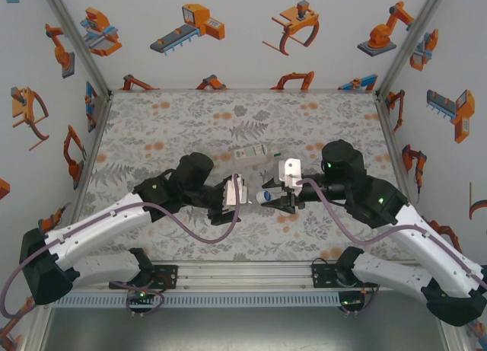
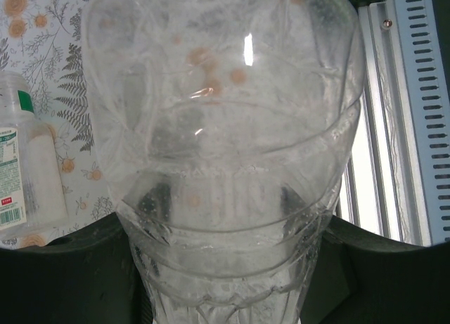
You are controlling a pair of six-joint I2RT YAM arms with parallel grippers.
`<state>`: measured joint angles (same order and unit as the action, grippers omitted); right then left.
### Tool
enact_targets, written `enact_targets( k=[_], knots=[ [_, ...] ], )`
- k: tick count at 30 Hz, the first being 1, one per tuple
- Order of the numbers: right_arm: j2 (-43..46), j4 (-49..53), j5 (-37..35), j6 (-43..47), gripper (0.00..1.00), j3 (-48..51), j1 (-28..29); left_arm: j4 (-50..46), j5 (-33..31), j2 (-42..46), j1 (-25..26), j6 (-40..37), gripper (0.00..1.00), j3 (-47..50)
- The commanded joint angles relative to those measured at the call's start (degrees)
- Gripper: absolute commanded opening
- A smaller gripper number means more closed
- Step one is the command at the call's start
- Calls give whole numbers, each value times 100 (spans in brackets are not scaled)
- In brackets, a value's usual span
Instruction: Screw on the bottle caps
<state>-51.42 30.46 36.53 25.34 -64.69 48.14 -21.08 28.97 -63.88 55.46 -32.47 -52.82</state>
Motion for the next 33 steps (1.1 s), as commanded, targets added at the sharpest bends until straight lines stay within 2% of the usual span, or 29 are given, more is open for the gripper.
enact_targets(
  k=[1, 33],
  knots=[
    [61, 23, -59, -3, 45, -102, 11, -45, 68, 75, 17, -122, 0, -162],
    [1, 55, -24, -144, 39, -101, 11, 87, 82, 177, 17, -60, 0, -103]
  ],
)
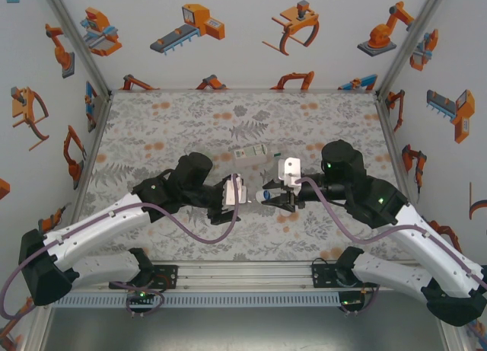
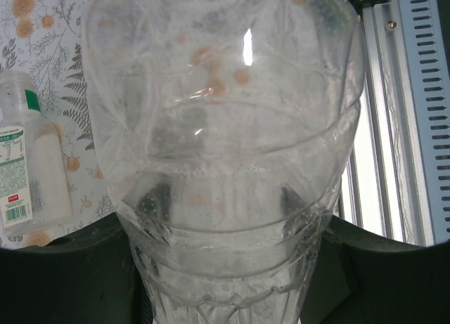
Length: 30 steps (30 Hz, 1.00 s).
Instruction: Screw on the bottle caps
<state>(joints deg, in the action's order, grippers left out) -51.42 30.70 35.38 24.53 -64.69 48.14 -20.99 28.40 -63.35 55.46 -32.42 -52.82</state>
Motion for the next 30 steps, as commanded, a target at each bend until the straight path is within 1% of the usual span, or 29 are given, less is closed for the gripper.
enact_targets(
  k=[1, 6, 9, 11, 14, 15, 17, 18, 20, 21, 22, 24, 26, 30],
  knots=[
    [-3, 50, 83, -63, 38, -114, 11, 73, 139, 130, 17, -70, 0, -97],
    [-52, 77, 127, -148, 30, -153, 11, 86, 139, 165, 17, -68, 0, -92],
    [-68, 35, 89, -311, 21, -157, 11, 116, 109, 175, 17, -48, 0, -77],
    [-84, -54, -41, -620, 15, -147, 11, 202, 8, 188, 17, -5, 0, -46],
    [-104, -406, -414, -1512, 5, -35, 11, 397, -325, 190, 18, 107, 0, 19],
    [-99, -577, -513, -1905, 1, 60, 11, 448, -466, 169, 18, 150, 0, 25],
    [-75, -938, -757, -2760, 0, 242, 11, 556, -684, 144, 17, 200, 0, 39],
    [-47, -1120, -987, -3289, 0, 339, 11, 611, -785, 132, 17, 230, 0, 54],
    [-4, -1346, -1634, -4322, 0, 523, 13, 727, -950, 98, 17, 246, 0, 87],
    [24, -1377, -2094, -4944, 0, 619, 9, 784, -1044, 87, 17, 259, 0, 100],
    [46, -1314, -2594, -5615, 0, 690, 11, 830, -1157, 54, 17, 272, 0, 115],
    [36, -1012, -3276, -6794, 0, 747, 16, 918, -1394, -12, 17, 306, 0, 123],
    [-36, -716, -3513, -7767, 0, 773, 11, 993, -1639, -83, 17, 329, 0, 114],
    [-231, -140, -3537, -9287, 0, 662, 11, 1163, -2096, -221, 17, 412, 0, 109]
  ],
)
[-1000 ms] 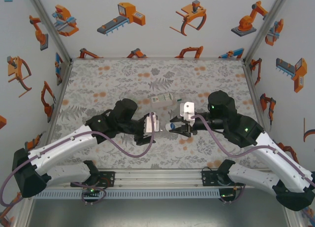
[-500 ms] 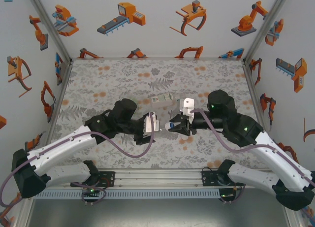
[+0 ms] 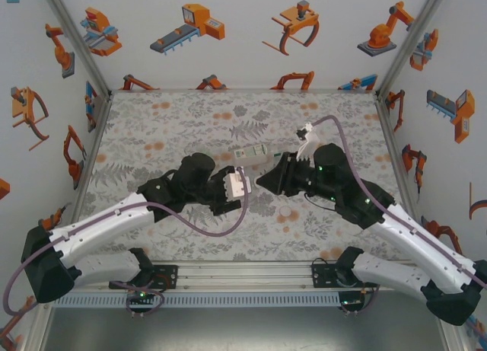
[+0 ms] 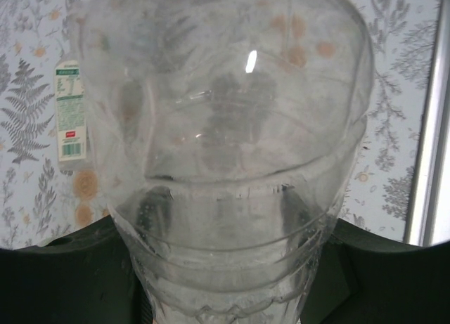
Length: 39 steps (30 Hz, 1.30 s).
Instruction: Screw on the bottle caps
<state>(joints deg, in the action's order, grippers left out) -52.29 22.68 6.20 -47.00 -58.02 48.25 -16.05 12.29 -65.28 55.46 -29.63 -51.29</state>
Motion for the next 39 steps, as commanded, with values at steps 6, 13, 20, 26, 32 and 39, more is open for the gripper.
enact_targets(
  k=[6, 13, 20, 26, 32, 39],
  knots=[
    [-85, 276, -354, -3794, 0, 487, -61, 805, -783, -221, 18, 186, 0, -105],
    [-4, 307, -535, -3577, 0, 521, -79, 821, -677, -201, 17, 159, 2, -93],
    [-77, 583, -762, -3080, 0, 327, -80, 960, -505, -108, 17, 207, 50, 13],
    [-228, 1155, -1102, -2323, 0, -62, -130, 927, -501, -4, 17, 207, 71, 30],
    [-468, 1886, -1479, -1147, 0, -489, -535, 781, -537, 144, 18, 172, 73, 29],
    [-905, 2245, -1595, 334, 0, -921, -1411, 600, -724, 405, 17, 262, 73, 57]
  ],
)
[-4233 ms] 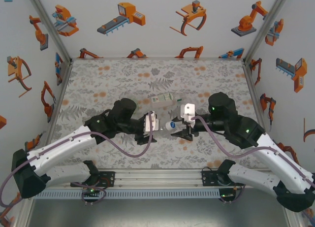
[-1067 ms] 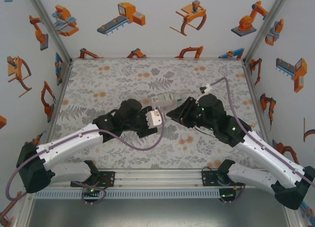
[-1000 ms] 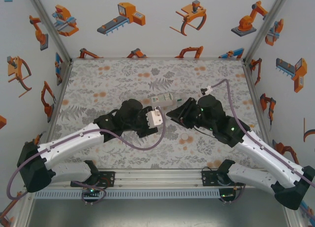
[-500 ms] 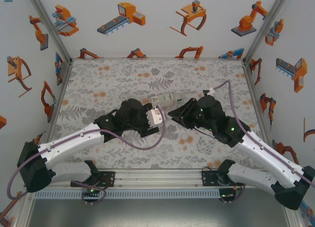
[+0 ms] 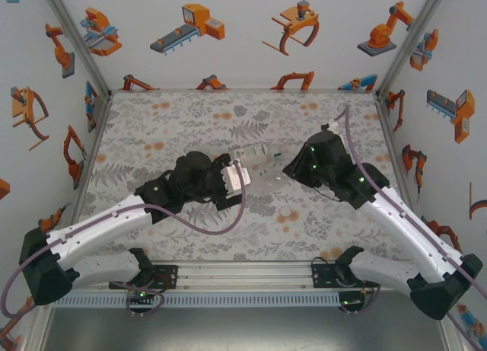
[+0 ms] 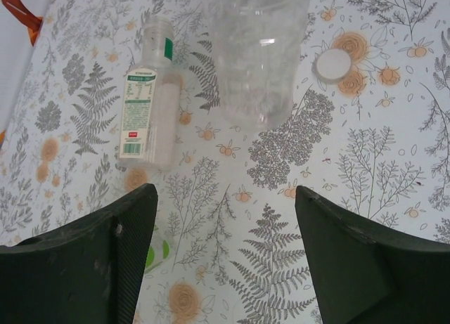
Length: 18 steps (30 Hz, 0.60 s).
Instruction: Screw on the bottle caps
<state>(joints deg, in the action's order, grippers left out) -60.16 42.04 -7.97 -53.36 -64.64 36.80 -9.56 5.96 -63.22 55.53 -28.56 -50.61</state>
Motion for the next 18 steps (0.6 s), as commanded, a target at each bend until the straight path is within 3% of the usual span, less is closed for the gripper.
enact_targets(
  k=[1, 10, 18],
  knots=[
    [-208, 305, -177, 1175, 0, -308, -410, -73, -135, 249, 15, 196, 73, -6],
    [-1476, 234, -8, 2831, 0, -1197, -1416, -149, -900, 568, -11, 1105, 74, 70],
    [-2515, -437, 68, 3495, 0, -1766, -2036, -561, -1189, 852, -20, 2197, 74, 86]
  ],
)
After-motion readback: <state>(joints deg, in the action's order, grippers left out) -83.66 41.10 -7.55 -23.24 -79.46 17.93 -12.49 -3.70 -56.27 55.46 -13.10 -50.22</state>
